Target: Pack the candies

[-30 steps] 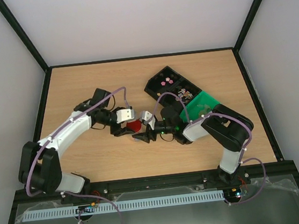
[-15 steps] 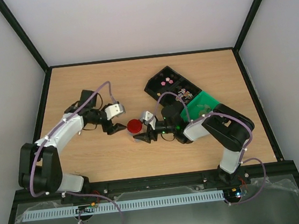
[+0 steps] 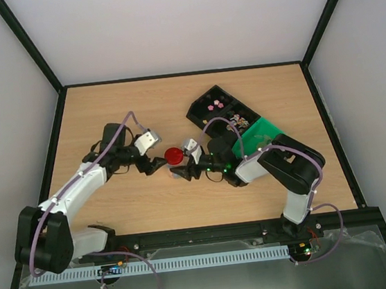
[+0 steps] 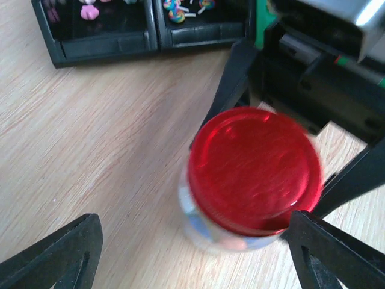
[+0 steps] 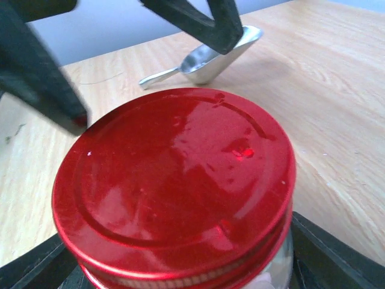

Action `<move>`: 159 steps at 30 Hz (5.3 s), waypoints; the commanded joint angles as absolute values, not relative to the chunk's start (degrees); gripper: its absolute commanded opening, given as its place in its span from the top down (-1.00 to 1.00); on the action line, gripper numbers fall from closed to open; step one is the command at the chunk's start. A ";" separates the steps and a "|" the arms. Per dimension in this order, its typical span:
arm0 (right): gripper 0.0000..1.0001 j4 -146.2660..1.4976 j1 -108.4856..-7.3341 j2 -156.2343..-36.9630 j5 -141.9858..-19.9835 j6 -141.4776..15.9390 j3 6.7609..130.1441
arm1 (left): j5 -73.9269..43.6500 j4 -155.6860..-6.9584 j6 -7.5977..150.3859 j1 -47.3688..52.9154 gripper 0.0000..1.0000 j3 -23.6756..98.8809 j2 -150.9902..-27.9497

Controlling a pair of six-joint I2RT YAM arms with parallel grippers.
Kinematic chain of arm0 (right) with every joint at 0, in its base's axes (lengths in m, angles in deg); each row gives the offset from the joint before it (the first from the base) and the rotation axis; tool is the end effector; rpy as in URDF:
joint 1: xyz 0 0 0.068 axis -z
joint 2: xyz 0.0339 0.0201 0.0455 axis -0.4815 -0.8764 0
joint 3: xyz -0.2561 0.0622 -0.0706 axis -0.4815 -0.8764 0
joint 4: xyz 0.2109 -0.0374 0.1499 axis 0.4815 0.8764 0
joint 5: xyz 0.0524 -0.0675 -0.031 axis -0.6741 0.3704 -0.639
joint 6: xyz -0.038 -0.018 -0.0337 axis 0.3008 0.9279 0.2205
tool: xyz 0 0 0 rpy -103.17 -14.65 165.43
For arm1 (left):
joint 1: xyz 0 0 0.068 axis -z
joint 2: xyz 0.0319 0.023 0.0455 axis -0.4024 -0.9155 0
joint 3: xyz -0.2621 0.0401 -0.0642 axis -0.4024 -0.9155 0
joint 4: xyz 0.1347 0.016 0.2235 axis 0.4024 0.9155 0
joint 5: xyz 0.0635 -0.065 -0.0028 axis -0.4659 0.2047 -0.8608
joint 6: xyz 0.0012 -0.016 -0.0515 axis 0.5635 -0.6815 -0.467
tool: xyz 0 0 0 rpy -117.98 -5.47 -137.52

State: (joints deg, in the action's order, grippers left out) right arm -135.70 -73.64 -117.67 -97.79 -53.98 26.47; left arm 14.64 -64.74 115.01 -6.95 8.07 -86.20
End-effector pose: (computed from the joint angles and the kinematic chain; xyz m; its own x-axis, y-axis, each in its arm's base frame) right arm 0.2215 0.2411 0.1550 -0.0391 -0.0832 -0.9958 -0.9358 0.3523 0.0073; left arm 0.2379 -0.0946 0.2255 -0.2178 0.5020 -0.8370 0.9052 0.4245 0.0190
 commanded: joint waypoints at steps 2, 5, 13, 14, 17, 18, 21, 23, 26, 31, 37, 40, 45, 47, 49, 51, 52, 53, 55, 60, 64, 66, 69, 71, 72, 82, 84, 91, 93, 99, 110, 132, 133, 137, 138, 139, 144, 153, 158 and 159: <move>0.65 -135.87 -74.53 -121.28 -85.92 -57.28 25.99 | 9.40 -70.61 101.34 -1.98 -0.74 8.34 -85.06; 0.66 -136.50 -75.15 -121.75 -83.16 -56.94 25.88 | 8.38 -70.68 100.51 0.14 -0.74 8.41 -85.61; 0.65 -135.64 -75.74 -121.90 -80.42 -56.61 26.41 | 0.66 -73.02 99.91 4.86 -0.73 10.80 -90.13; 0.65 -135.45 -75.76 -121.78 -80.40 -56.53 26.45 | -0.30 -73.06 100.05 5.06 -0.73 10.94 -90.44; 0.64 -135.29 -75.82 -121.43 -80.78 -56.27 26.11 | -2.31 -73.22 100.24 5.36 -0.68 11.00 -90.87; 0.64 -135.07 -75.84 -121.31 -81.10 -56.09 25.99 | -2.53 -73.24 100.36 5.37 -0.64 10.99 -90.83; 0.64 -134.49 -75.75 -120.97 -83.34 -55.61 25.83 | -2.09 -72.35 101.56 5.37 -0.42 11.17 -90.96; 0.65 -134.20 -75.83 -120.54 -86.73 -54.66 25.48 | -0.86 -71.18 103.72 5.02 -0.30 11.45 -91.06; 0.67 -134.05 -75.72 -119.74 -91.24 -51.54 24.68 | 4.62 -67.34 109.32 3.37 -0.21 11.91 -91.60; 0.71 -131.96 -74.83 -118.42 -99.64 -48.63 24.42 | 9.35 -59.53 121.59 1.76 -0.20 12.78 -92.62; 0.73 -127.20 -72.86 -117.36 -112.58 -47.21 25.39 | 15.54 -46.51 137.17 -1.98 -0.21 18.63 -97.89; 0.74 -124.17 -72.48 -117.10 -117.57 -45.59 26.19 | 16.13 -39.10 143.49 -3.00 -0.24 23.97 -102.36; 0.74 -125.63 -72.21 -117.17 -114.92 -48.20 26.08 | 17.83 -36.91 143.01 -3.86 -0.48 26.65 -104.56; 0.74 -127.62 -72.19 -117.49 -111.42 -50.44 25.81 | 18.28 -41.30 138.99 -4.11 -0.65 24.77 -102.48; 0.75 -130.27 -72.27 -117.85 -106.34 -52.70 25.50 | 17.93 -46.64 133.75 -4.11 -0.74 21.72 -99.19; 0.75 -132.09 -72.29 -118.52 -100.75 -53.75 25.45 | 17.47 -53.36 127.02 -4.00 -0.82 17.94 -94.74; 0.76 -133.38 -72.23 -119.04 -98.29 -54.29 25.60 | 16.40 -57.53 122.78 -4.03 -0.84 15.73 -92.48; 0.77 -134.10 -72.35 -119.48 -95.86 -54.66 25.90 | 15.37 -60.95 119.17 -4.02 -0.86 13.69 -90.14; 0.78 -135.88 -72.45 -120.67 -91.89 -55.78 26.47 | 13.07 -65.57 111.43 -3.93 -0.85 11.73 -88.31; 0.81 -137.49 -73.95 -123.22 -83.00 -56.83 28.29 | 6.22 -72.92 100.49 -1.02 -0.83 9.20 -88.39; 0.81 -138.14 -75.17 -124.02 -79.22 -56.34 28.81 | 1.96 -74.80 98.50 2.76 -0.83 10.34 -90.38; 0.81 -138.19 -75.59 -124.09 -78.68 -56.28 28.77 | 1.36 -75.27 98.32 3.70 -0.82 11.21 -91.34; 0.81 -138.03 -75.86 -123.98 -78.74 -56.32 28.69 | 0.41 -75.25 98.61 4.43 -0.76 12.35 -93.12; 0.81 -137.59 -75.81 -123.65 -78.98 -56.32 28.62 | -0.38 -74.65 99.11 4.49 -0.68 12.85 -93.99; 0.82 -137.13 -75.81 -123.44 -78.98 -56.19 28.60 | -1.14 -74.08 99.78 4.46 -0.64 13.01 -94.42; 0.84 -134.69 -75.68 -121.47 -88.54 -53.82 28.06 | 9.55 -66.13 113.67 -0.60 -0.29 13.19 -94.43; 0.86 -133.15 -75.28 -121.05 -94.58 -52.74 28.27 | 16.10 -56.94 124.70 -2.04 -0.27 15.22 -96.12; 0.88 -128.76 -74.14 -119.52 -110.55 -49.34 27.76 | 16.06 -44.81 142.20 -3.92 -0.32 22.54 -105.00; 0.88 -128.68 -74.04 -119.41 -110.44 -49.37 27.56 | 15.88 -42.93 143.74 -4.31 -0.34 25.03 -106.19; 0.88 -131.60 -73.97 -120.42 -100.04 -53.30 28.04 | 19.77 -48.67 135.91 -6.08 -0.80 24.18 -101.17; 0.90 -135.18 -75.09 -125.53 -81.65 -57.43 32.13 | 8.67 -78.32 100.24 -3.43 -0.91 6.77 -89.21; 0.91 -134.18 -76.55 -125.02 -78.77 -56.97 31.69 | 7.94 -77.45 99.78 -5.70 -0.83 11.36 -89.26; 0.90 -133.97 -76.55 -125.00 -78.96 -57.06 31.82 | 7.07 -78.00 99.81 -4.92 -0.83 11.37 -89.62; 0.90 -132.81 -76.59 -124.67 -79.81 -57.19 32.13 | 2.93 -79.71 100.31 -0.45 -0.85 11.94 -91.84; 0.90 -132.68 -76.57 -124.50 -80.11 -57.16 32.02 | 2.25 -80.27 100.03 0.29 -0.85 12.27 -92.66; 0.90 -132.60 -76.57 -124.34 -80.33 -57.16 31.92 | 1.03 -80.83 99.75 1.00 -0.85 12.66 -93.52; 0.90 -132.46 -76.55 -123.15 -81.13 -56.69 31.03 | -2.32 -81.83 99.90 2.46 -0.82 13.95 -96.08; 0.90 -129.95 -76.40 -121.28 -82.79 -56.28 30.36 | -1.59 -78.18 103.89 2.04 -0.44 13.20 -96.73; 0.90 -128.31 -75.11 -119.43 -88.84 -54.50 29.16 | 4.95 -72.85 107.65 -1.67 -0.19 13.89 -97.06; 0.90 -127.59 -74.62 -118.99 -90.62 -54.15 29.19 | 6.64 -71.58 109.05 -2.41 -0.16 14.05 -96.78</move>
